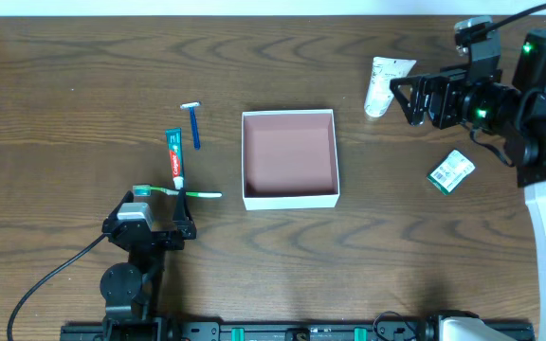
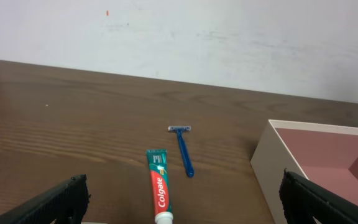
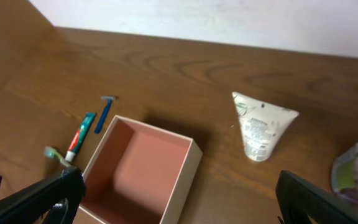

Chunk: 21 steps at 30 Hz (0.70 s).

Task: Pack container
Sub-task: 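Move the right gripper up toward the white lotion tube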

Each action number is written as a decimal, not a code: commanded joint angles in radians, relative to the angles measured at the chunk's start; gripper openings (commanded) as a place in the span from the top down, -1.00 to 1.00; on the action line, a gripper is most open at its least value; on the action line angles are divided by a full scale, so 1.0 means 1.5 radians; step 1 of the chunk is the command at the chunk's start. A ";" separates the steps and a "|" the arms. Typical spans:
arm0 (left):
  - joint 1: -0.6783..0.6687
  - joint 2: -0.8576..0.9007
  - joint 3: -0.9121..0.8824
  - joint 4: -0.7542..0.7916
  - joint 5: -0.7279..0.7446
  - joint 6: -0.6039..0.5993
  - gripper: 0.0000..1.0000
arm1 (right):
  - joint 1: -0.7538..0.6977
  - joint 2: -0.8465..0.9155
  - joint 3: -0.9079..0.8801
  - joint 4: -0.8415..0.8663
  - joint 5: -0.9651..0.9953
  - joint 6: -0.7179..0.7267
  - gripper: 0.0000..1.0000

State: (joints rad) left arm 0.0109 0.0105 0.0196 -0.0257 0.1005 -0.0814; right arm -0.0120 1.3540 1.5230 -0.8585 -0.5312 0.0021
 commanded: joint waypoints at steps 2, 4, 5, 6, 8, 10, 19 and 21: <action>-0.002 -0.004 -0.010 -0.025 0.008 -0.003 -0.96 | -0.004 0.011 0.011 -0.003 -0.028 -0.045 -0.99; -0.002 -0.004 -0.010 -0.025 0.008 -0.003 -0.96 | -0.004 0.011 0.014 -0.001 0.001 -0.055 -0.99; -0.002 -0.004 -0.010 -0.025 0.008 -0.003 -0.96 | -0.003 0.011 0.018 -0.001 0.027 -0.055 -0.99; -0.002 -0.004 -0.010 -0.025 0.008 -0.003 -0.96 | 0.000 0.013 0.021 -0.002 0.060 -0.053 -0.99; -0.002 -0.004 -0.010 -0.025 0.008 -0.003 -0.96 | 0.006 0.014 0.030 -0.007 0.112 -0.045 -0.98; -0.002 -0.004 -0.010 -0.025 0.008 -0.003 -0.96 | 0.011 0.022 0.045 -0.015 0.137 -0.042 -0.99; -0.002 -0.004 -0.010 -0.025 0.008 -0.003 -0.96 | 0.014 0.167 0.237 -0.149 0.143 -0.029 -0.99; -0.002 -0.004 -0.010 -0.025 0.008 -0.003 -0.96 | 0.015 0.213 0.296 -0.195 0.143 -0.029 -0.99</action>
State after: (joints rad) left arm 0.0109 0.0105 0.0193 -0.0257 0.1005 -0.0814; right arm 0.0021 1.5932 1.8713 -1.1046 -0.3332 -0.0441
